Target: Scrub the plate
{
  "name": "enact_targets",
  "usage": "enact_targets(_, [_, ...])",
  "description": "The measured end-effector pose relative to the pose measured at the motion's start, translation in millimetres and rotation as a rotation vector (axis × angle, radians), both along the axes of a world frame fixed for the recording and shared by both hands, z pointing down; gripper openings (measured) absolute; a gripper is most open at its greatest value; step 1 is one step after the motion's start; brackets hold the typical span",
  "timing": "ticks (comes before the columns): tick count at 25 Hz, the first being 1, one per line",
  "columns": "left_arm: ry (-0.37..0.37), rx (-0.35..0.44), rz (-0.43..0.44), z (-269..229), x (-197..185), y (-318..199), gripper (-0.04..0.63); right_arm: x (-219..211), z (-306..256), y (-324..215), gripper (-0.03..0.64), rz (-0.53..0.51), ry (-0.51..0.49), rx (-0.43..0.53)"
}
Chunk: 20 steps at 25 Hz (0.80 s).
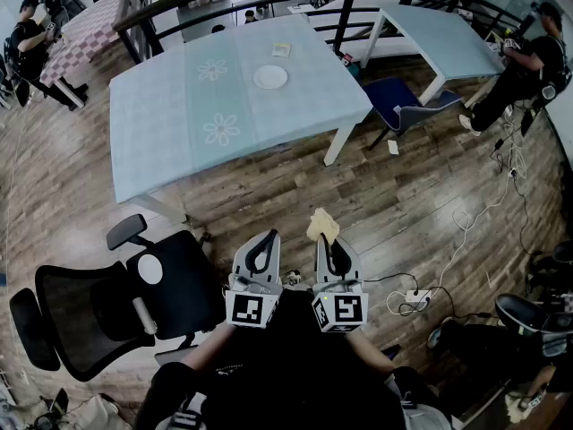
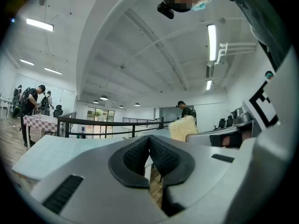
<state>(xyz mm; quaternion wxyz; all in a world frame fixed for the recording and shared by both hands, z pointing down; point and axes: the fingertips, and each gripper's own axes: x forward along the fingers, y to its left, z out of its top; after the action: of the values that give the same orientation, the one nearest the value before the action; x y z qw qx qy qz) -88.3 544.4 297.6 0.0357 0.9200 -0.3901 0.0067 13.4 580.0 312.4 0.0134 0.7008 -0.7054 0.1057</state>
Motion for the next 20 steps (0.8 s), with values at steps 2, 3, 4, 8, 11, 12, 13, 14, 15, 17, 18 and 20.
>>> enact_targets(2, [0.013,0.003,-0.005,-3.9,4.5,-2.1,0.012,4.6,-2.9,-1.3,0.051,-0.003,0.004,0.004])
enact_targets(3, [0.016,0.006,-0.006,-5.3,5.9,-2.5,0.012,6.0,-4.1,-1.7,0.051,-0.004,0.006,0.005])
enact_targets(4, [0.015,0.011,-0.005,-6.2,6.5,-2.2,0.012,6.7,-5.1,-1.9,0.051,-0.005,0.008,0.007])
enact_targets(8, [0.005,0.022,0.0,-7.1,5.7,0.6,0.012,3.5,-7.1,-3.1,0.051,-0.013,0.012,0.01])
enact_targets(11, [0.003,0.015,-0.008,-6.3,3.7,0.6,0.012,-1.3,-5.4,-4.7,0.051,-0.032,0.009,0.003])
enact_targets(12, [0.002,0.015,-0.011,-6.2,3.3,0.1,0.012,-2.1,-5.1,-5.6,0.051,-0.038,0.008,0.001])
enact_targets(13, [0.0,0.017,-0.013,-6.1,3.1,-0.4,0.012,-2.4,-4.9,-6.3,0.051,-0.041,0.007,0.0])
enact_targets(14, [-0.002,0.018,-0.015,-5.9,2.8,-0.7,0.012,-2.4,-4.5,-6.7,0.051,-0.043,0.007,-0.001])
enact_targets(15, [-0.002,0.018,-0.017,-5.4,2.6,-0.8,0.012,-2.3,-4.0,-6.9,0.051,-0.044,0.006,-0.002])
enact_targets(17, [-0.001,0.014,-0.022,-4.6,2.5,-1.3,0.012,-2.2,-3.3,-7.2,0.051,-0.048,0.002,-0.002])
enact_targets(18, [-0.001,0.012,-0.023,-4.6,2.8,-1.5,0.012,-1.9,-3.4,-7.0,0.051,-0.05,-0.005,0.0])
enact_targets(20, [-0.002,0.01,-0.027,-4.9,3.3,-0.8,0.012,-1.2,-3.9,-4.8,0.052,-0.054,-0.029,0.005])
